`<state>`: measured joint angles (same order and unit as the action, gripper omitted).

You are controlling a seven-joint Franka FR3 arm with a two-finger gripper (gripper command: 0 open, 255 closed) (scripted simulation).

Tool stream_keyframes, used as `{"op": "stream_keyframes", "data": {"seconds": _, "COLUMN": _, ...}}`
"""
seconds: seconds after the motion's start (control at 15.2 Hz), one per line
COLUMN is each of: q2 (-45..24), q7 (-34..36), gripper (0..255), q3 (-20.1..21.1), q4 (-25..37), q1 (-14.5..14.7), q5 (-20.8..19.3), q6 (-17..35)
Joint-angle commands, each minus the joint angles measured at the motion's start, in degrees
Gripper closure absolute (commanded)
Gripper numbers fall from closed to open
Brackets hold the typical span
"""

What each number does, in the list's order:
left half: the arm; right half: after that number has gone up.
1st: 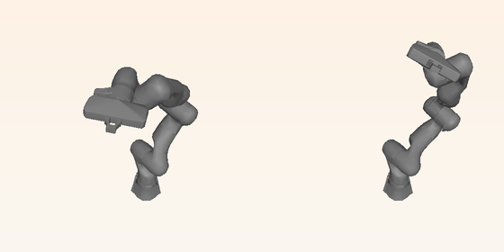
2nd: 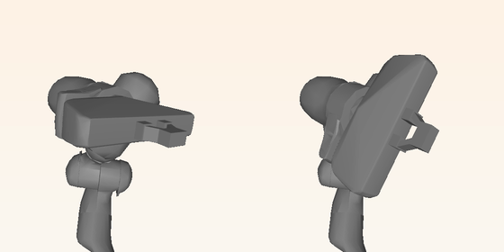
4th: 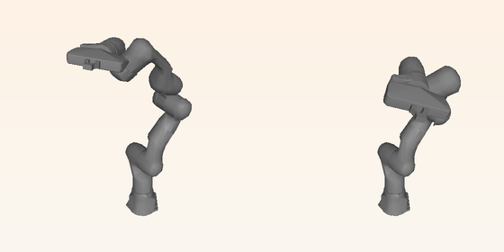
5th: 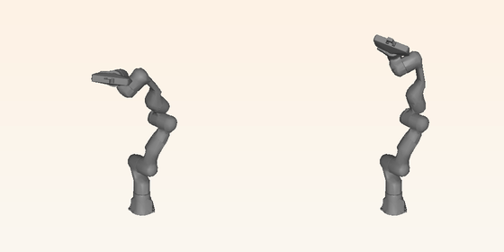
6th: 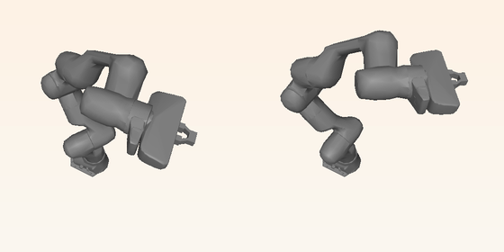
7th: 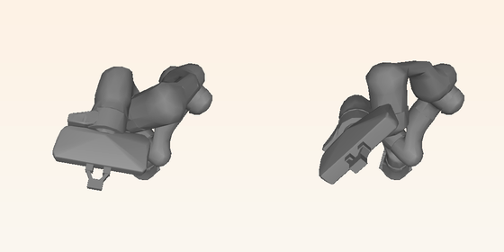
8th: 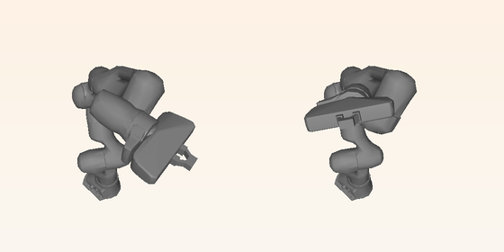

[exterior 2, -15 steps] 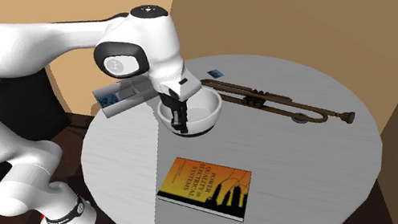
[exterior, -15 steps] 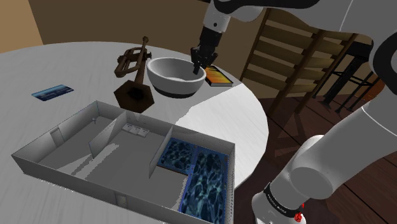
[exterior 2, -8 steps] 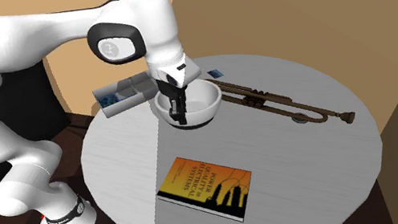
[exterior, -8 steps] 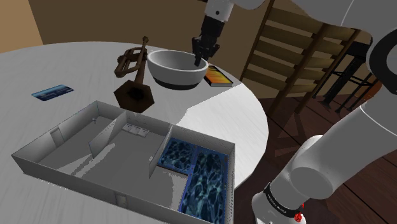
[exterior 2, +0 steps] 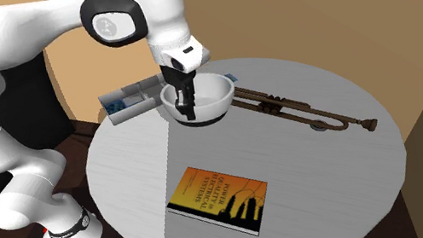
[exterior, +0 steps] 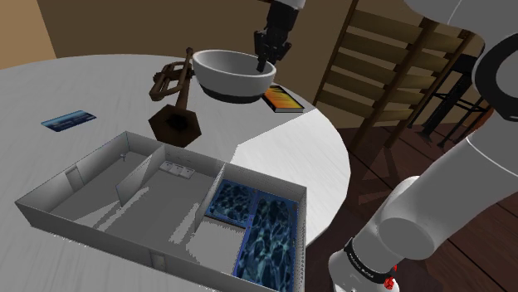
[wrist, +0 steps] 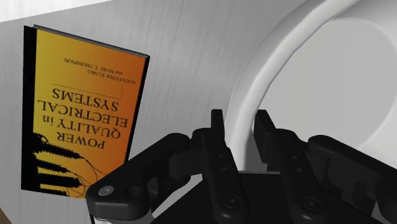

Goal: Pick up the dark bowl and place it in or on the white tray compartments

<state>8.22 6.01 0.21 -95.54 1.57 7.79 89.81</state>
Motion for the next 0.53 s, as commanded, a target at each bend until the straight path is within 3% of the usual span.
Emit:
{"op": "stream_keyframes", "data": {"seconds": 0.0, "q2": -0.5, "q7": 0.2, "gripper": 255, "q3": 0.0, "q4": 2.1, "q1": 0.0, "q5": 0.0, "q6": -1.5}}
{"op": "stream_keyframes", "data": {"seconds": 0.33, "q2": -2.1, "q7": 0.7, "gripper": 255, "q3": -0.1, "q4": 7.8, "q1": 0.0, "q5": 0.0, "q6": -5.6}}
{"op": "stream_keyframes", "data": {"seconds": 0.46, "q2": 1.0, "q7": 2.8, "gripper": 255, "q3": 1.1, "q4": 4.7, "q1": 0.9, "q5": 0.1, "q6": -5.3}}
